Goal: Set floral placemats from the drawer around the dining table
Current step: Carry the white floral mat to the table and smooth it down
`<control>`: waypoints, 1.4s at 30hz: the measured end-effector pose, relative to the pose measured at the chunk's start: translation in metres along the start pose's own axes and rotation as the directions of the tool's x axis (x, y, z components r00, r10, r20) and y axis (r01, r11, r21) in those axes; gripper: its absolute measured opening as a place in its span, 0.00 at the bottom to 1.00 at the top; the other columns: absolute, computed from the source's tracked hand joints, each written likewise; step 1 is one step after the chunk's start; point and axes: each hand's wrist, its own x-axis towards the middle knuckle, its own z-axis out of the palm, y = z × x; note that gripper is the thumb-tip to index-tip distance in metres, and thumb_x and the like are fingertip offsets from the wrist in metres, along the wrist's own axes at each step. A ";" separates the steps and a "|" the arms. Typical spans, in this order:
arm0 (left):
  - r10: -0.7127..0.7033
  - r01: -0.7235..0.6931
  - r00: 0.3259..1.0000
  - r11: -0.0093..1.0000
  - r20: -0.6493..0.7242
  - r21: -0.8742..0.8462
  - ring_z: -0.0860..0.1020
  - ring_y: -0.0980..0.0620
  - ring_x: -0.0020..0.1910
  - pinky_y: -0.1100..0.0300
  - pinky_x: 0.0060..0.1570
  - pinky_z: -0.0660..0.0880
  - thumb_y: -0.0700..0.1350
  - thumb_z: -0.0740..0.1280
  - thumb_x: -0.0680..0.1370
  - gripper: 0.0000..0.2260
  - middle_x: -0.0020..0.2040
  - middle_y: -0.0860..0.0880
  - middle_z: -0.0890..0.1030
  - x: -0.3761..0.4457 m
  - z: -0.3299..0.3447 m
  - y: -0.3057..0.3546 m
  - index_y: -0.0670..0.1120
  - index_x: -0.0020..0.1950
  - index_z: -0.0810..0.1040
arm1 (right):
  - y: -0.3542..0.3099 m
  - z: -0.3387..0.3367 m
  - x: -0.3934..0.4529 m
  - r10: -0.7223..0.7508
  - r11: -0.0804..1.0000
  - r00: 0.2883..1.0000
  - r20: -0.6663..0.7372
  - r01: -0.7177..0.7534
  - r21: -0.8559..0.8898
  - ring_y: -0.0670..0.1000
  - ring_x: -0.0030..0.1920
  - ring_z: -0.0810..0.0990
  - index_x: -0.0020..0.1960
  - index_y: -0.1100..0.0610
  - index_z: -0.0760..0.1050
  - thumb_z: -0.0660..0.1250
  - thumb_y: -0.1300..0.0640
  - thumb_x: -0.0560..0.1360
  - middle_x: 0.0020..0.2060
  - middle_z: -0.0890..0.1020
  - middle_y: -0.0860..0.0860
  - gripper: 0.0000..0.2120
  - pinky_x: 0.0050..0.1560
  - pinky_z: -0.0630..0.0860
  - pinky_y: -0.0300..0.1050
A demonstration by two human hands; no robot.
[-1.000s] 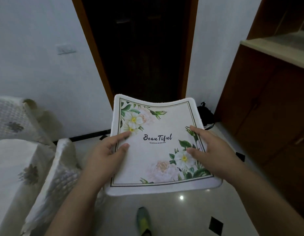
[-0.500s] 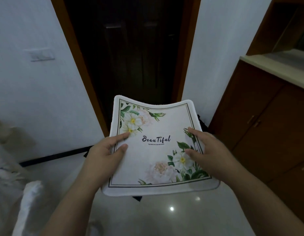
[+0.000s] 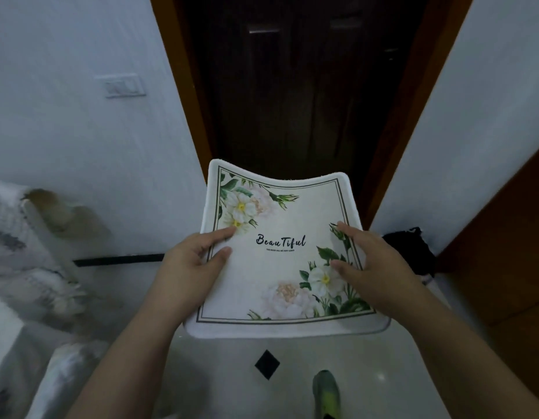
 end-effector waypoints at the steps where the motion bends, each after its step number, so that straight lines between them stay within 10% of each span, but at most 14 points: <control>1: -0.013 0.013 0.999 1.000 -0.034 0.001 0.77 0.69 0.56 0.78 0.52 0.68 0.48 0.71 0.79 0.14 0.58 0.63 0.80 0.009 0.003 0.001 0.67 0.59 0.81 | 0.002 0.000 0.019 -0.033 0.999 0.999 0.022 0.033 -0.002 0.42 0.60 0.67 0.78 0.41 0.60 0.70 0.50 0.78 0.71 0.69 0.46 0.33 0.65 0.73 0.46; 9: -0.157 0.148 0.934 0.988 -0.320 -0.054 0.78 0.63 0.57 0.56 0.64 0.75 0.46 0.72 0.78 0.14 0.56 0.67 0.79 0.053 0.025 0.010 0.64 0.59 0.82 | -0.004 -0.006 0.160 -0.282 0.959 0.934 0.220 0.283 0.030 0.41 0.58 0.70 0.77 0.42 0.62 0.70 0.52 0.78 0.64 0.69 0.42 0.32 0.60 0.68 0.36; 29: -0.351 0.314 0.764 0.935 -0.541 -0.163 0.76 0.71 0.55 0.71 0.58 0.72 0.46 0.72 0.78 0.15 0.56 0.67 0.79 0.133 -0.053 -0.083 0.67 0.57 0.82 | -0.137 0.105 0.311 -0.440 0.880 0.761 0.477 0.472 0.059 0.42 0.60 0.71 0.78 0.43 0.62 0.71 0.55 0.78 0.66 0.70 0.43 0.32 0.62 0.72 0.40; 35: -0.371 0.304 0.742 0.928 -0.559 -0.213 0.78 0.68 0.55 0.66 0.58 0.75 0.47 0.72 0.78 0.14 0.59 0.64 0.81 0.174 -0.126 -0.127 0.63 0.60 0.83 | -0.215 0.166 0.349 -0.459 0.861 0.737 0.495 0.507 0.043 0.36 0.51 0.72 0.77 0.42 0.63 0.70 0.55 0.78 0.62 0.69 0.41 0.31 0.46 0.66 0.24; 42: -0.393 0.356 0.677 0.915 -0.622 -0.191 0.78 0.62 0.60 0.56 0.65 0.74 0.48 0.71 0.79 0.13 0.56 0.69 0.78 0.188 -0.210 -0.166 0.67 0.58 0.82 | -0.299 0.244 0.369 -0.512 0.821 0.668 0.540 0.565 0.080 0.41 0.57 0.71 0.78 0.41 0.61 0.69 0.54 0.79 0.64 0.69 0.43 0.32 0.56 0.70 0.35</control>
